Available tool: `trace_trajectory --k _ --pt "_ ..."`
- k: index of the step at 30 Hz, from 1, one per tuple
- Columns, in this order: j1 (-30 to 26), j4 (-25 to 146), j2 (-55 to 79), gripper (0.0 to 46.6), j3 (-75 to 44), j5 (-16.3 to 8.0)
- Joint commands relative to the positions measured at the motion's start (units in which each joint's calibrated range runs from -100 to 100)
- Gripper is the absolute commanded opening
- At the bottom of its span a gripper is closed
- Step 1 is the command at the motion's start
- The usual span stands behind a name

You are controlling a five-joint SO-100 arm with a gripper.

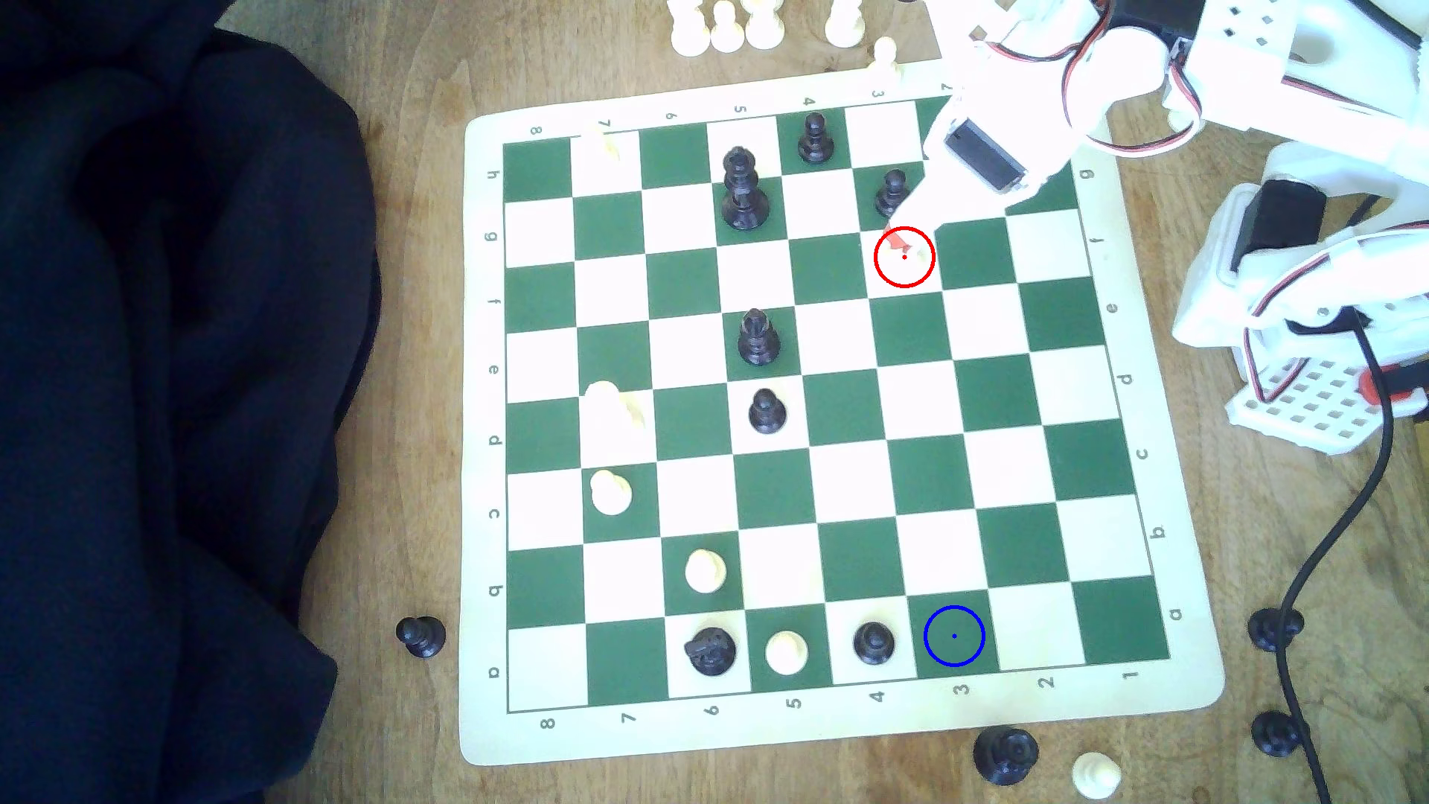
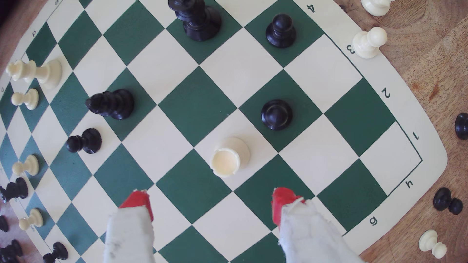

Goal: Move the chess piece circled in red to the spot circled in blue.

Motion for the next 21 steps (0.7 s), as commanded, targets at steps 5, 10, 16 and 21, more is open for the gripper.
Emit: trace_trajectory --k 5,10,16,21 --pt "-1.2 -6.8 2.5 24.3 3.8 -0.6" --pt "-1.4 -11.2 3.7 24.4 7.4 -0.6" --pt "-2.4 -12.0 5.7 22.0 8.1 -0.4" --pt "-3.7 -12.7 7.9 20.2 7.6 -0.5"
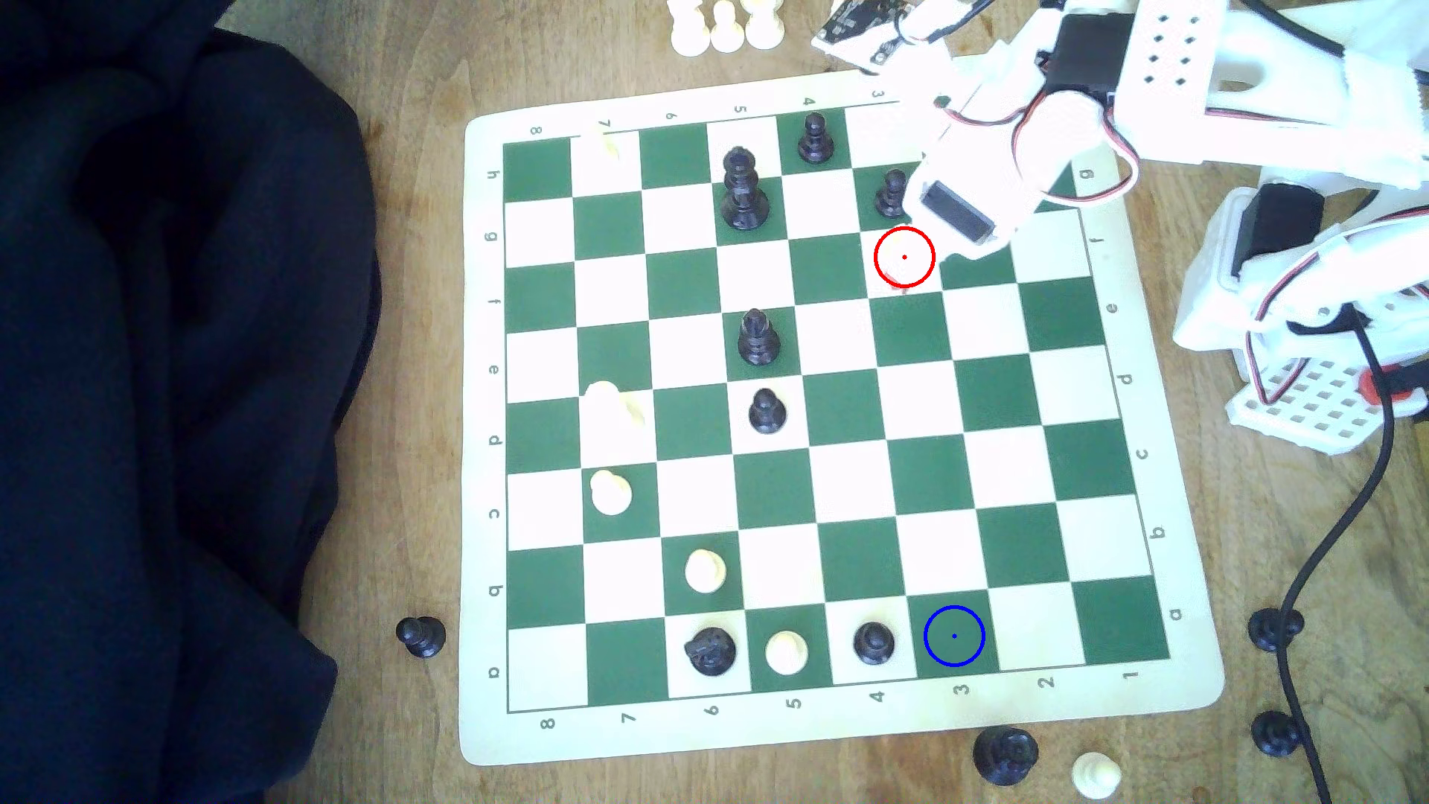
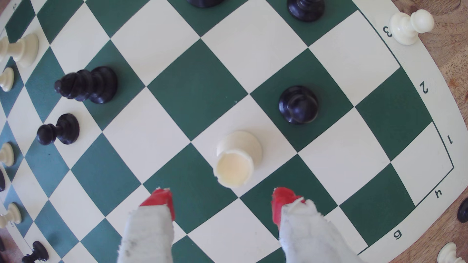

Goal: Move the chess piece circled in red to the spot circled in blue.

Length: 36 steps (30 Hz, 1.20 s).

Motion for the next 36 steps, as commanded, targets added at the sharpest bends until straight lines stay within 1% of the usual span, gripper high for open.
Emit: trace_trajectory --k 1,10,17,19,33,36 --pt "-1.0 -1.3 1.0 20.2 -1.7 -0.2" --pt "-0.8 -3.3 5.2 19.7 -2.3 0.4" --pt "-1.1 -4.3 8.2 19.3 -5.3 0.9" --pt "-1.5 -4.7 8.3 17.6 -5.3 1.4" --pt "-1.6 -9.8 8.8 17.9 -4.4 1.7" --pt "-1.7 -9.8 8.8 15.8 -4.3 1.7"
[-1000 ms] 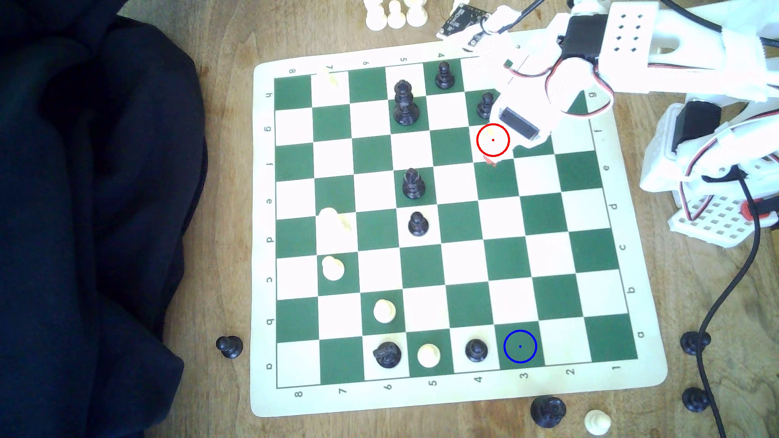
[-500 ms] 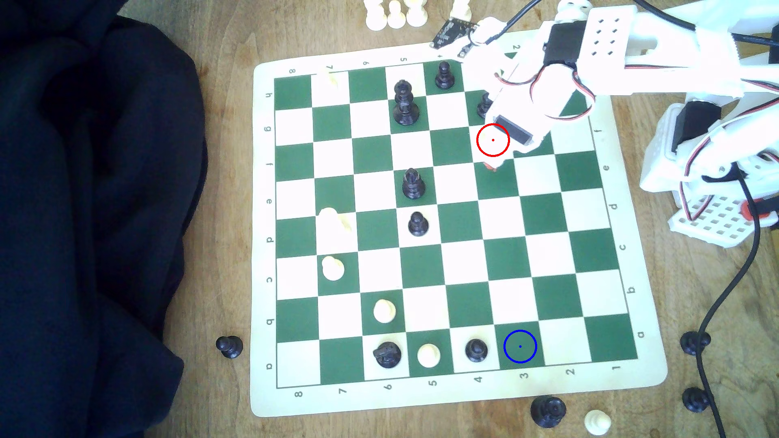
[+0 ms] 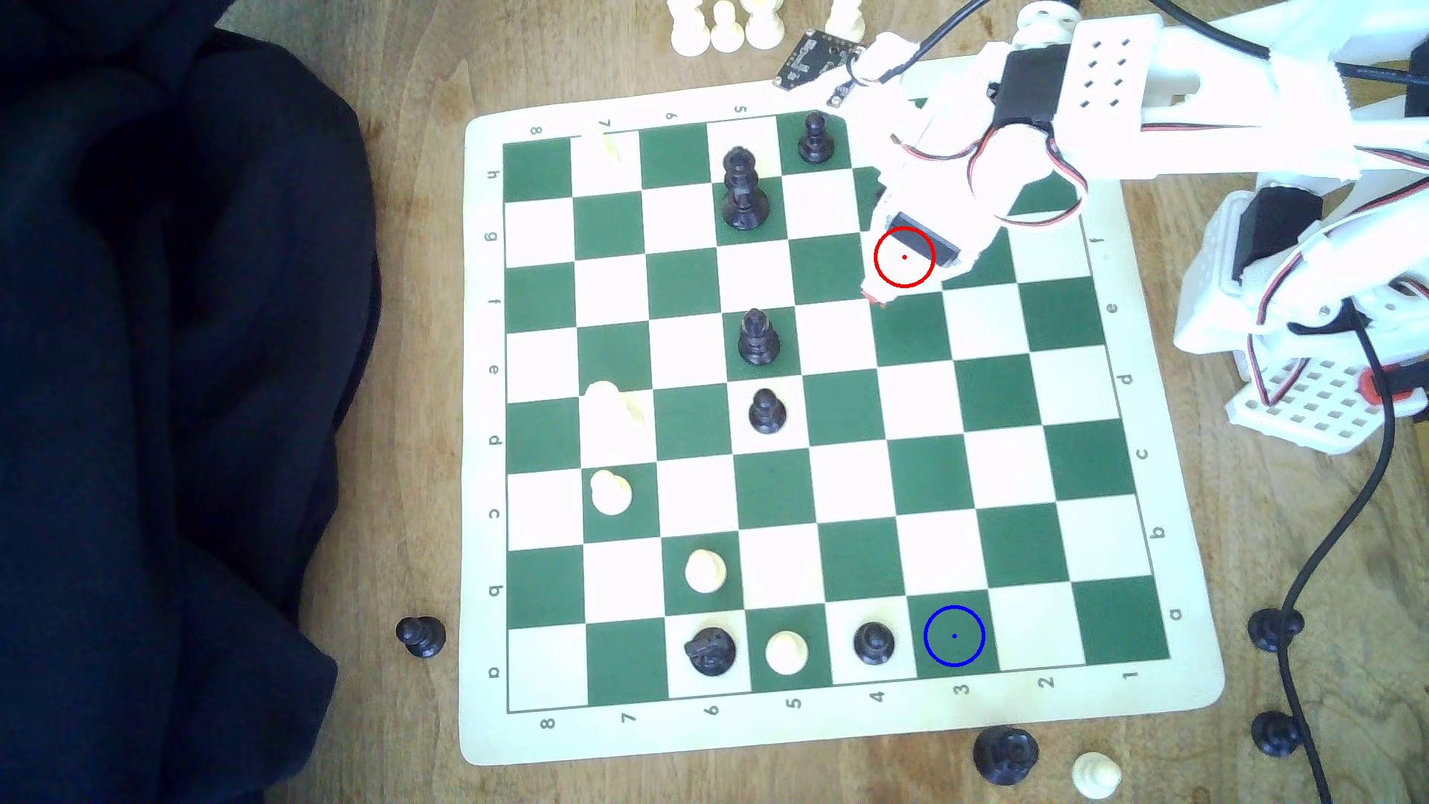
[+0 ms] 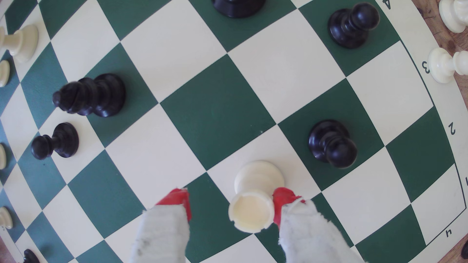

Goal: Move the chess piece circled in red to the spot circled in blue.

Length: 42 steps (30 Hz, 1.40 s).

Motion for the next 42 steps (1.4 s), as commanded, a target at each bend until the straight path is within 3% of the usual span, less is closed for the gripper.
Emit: trace_trajectory --k 1,5,7,15,19,27,42 --pt "0.0 -0.6 -0.8 15.1 -3.4 0.3" --pt "0.2 -0.6 -0.7 8.4 -3.3 0.6" --pt "0.2 -0.6 -0.4 0.3 -3.6 0.8" --pt "0.6 0.5 -2.5 0.3 -3.4 1.5" --pt "0.6 6.0 -5.2 0.3 -5.4 3.2" --pt "-1.3 18.2 -8.3 0.4 -17.5 5.3" --pt "-27.8 24.0 -5.2 0.4 -25.4 4.2"
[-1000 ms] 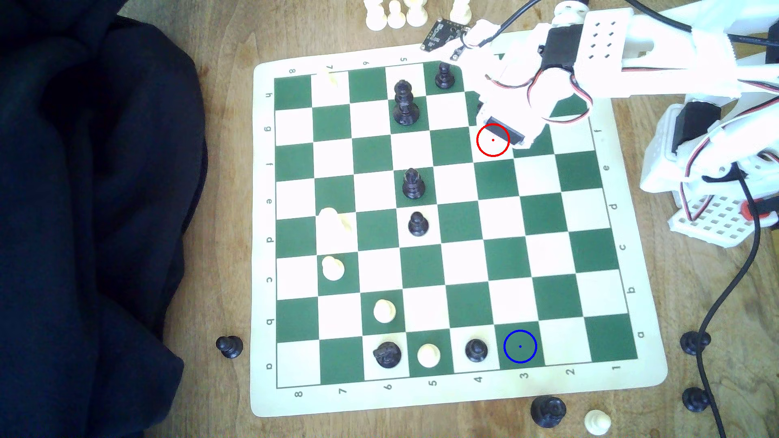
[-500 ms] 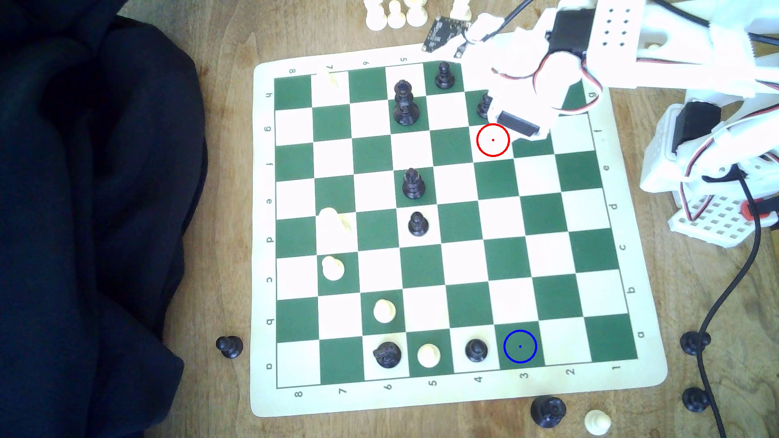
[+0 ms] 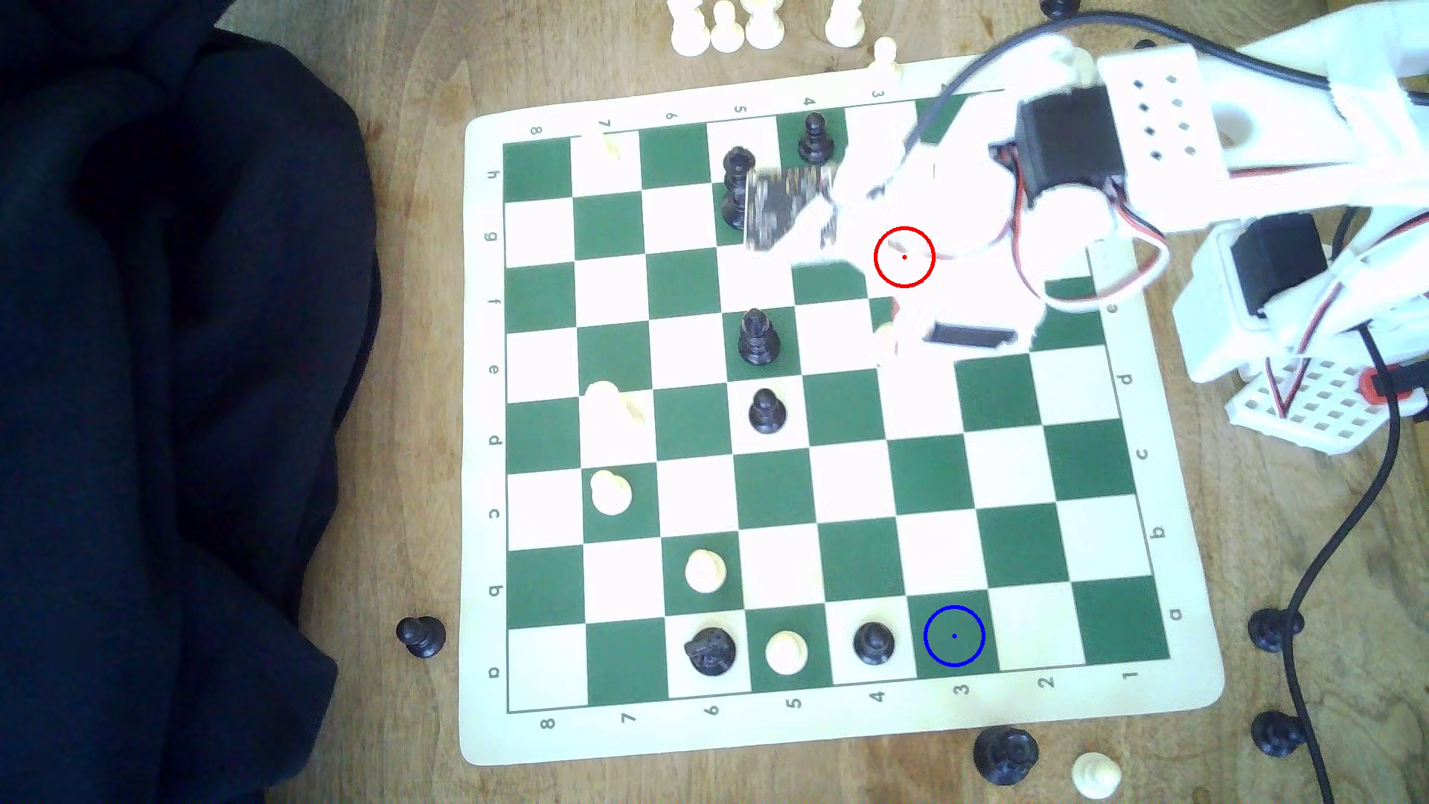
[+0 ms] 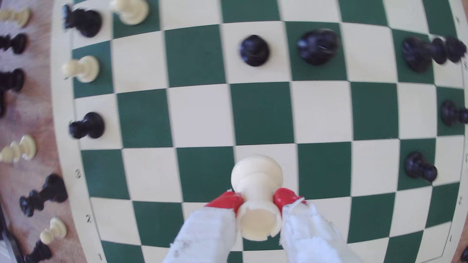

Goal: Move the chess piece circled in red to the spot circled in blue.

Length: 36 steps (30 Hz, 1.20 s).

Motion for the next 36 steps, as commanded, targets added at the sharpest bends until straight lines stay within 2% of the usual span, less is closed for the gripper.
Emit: trace_trajectory --k 1,4,13,22,36 --pt "-7.6 0.5 -0.2 0.4 -5.9 -0.3" --pt "-13.0 -0.4 2.1 0.4 -6.5 -1.2" --pt "-20.1 -5.4 12.5 0.4 -9.8 -2.9" --pt "-23.5 -6.3 22.1 0.4 -12.9 -3.0" --pt "-25.2 -5.9 27.7 0.4 -18.3 -3.1"
